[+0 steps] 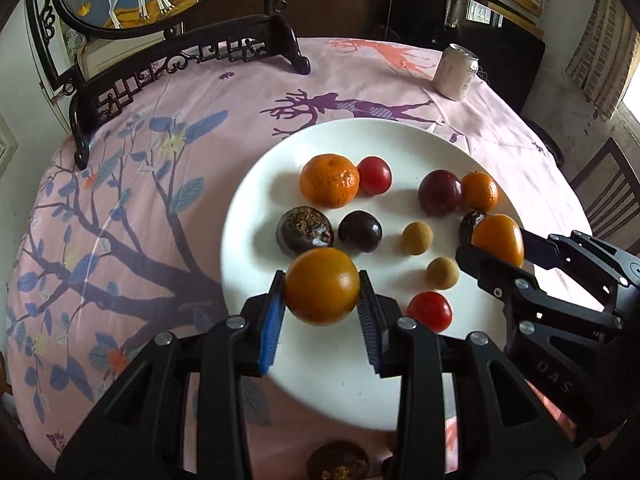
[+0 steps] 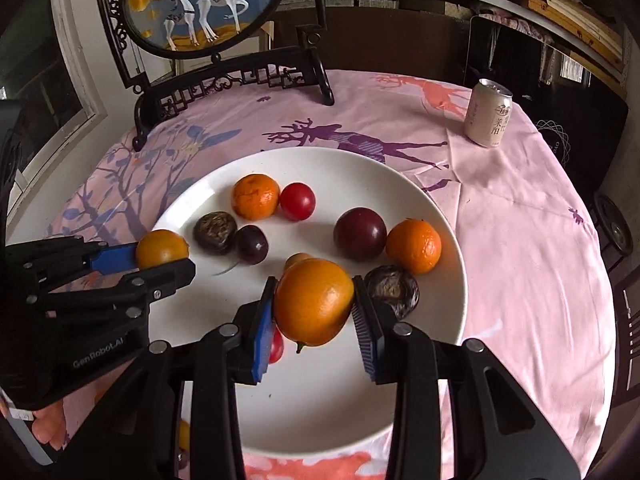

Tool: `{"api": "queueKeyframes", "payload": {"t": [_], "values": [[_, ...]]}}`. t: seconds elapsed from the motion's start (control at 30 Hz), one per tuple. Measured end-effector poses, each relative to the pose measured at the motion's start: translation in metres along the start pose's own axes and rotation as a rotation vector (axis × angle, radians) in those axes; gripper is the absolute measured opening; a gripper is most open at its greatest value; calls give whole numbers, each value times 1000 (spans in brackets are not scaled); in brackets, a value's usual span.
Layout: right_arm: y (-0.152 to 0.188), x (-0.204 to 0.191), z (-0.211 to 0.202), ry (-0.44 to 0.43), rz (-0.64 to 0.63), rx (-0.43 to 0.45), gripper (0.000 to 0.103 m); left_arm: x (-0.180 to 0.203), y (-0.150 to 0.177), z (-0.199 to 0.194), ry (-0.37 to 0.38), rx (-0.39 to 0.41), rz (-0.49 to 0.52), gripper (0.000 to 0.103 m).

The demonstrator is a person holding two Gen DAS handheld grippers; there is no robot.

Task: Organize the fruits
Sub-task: 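Lower both yellow-orange fruits onto the white plate and open both tools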

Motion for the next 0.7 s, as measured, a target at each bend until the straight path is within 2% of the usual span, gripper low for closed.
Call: {"api": "queueKeyframes", "payload": {"t": [0.23, 0.27, 0.3, 0.37, 0.4, 0.47, 0.53, 0.6, 0.67, 0.7], "values": [[-4, 9, 17, 42, -23, -4, 37, -1, -8, 16, 2, -18, -4, 36], [-4, 9, 19, 54, -31, -9, 44, -2, -9, 18, 5, -23, -10, 36], [-3, 10, 19, 70, -36, -7, 57, -3, -9, 20, 10, -30, -17, 36], [-3, 10, 9, 103, -47, 15, 59, -4, -10, 22, 26, -44, -31, 39], [-2, 9, 4, 114, -59, 16, 59, -5, -10, 20, 31, -42, -35, 42], [3, 7, -12, 131, -75, 26, 59, -5, -11, 12, 29, -23, -36, 59], [12, 3, -30, 136, -76, 31, 59, -5, -11, -2, 40, 9, -42, 70], [27, -4, -47, 120, -74, 25, 62, -5, -6, -22, 45, 46, -38, 75], [44, -12, -67, 114, -65, 29, 64, -4, 4, -46, 36, 91, -38, 87], [53, -17, -77, 114, -58, 42, 67, -5, 12, -59, 31, 113, -41, 89]]}}
Point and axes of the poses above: each gripper's, at about its wrist camera, not at the fingertips, and z roughly the way its jaws point, x to its right, y to its underside, the point moved 6 cm from there along z, roughly the way its jaws point, and after that the axes turned 1 degree about -y, right-handed, at the moved point
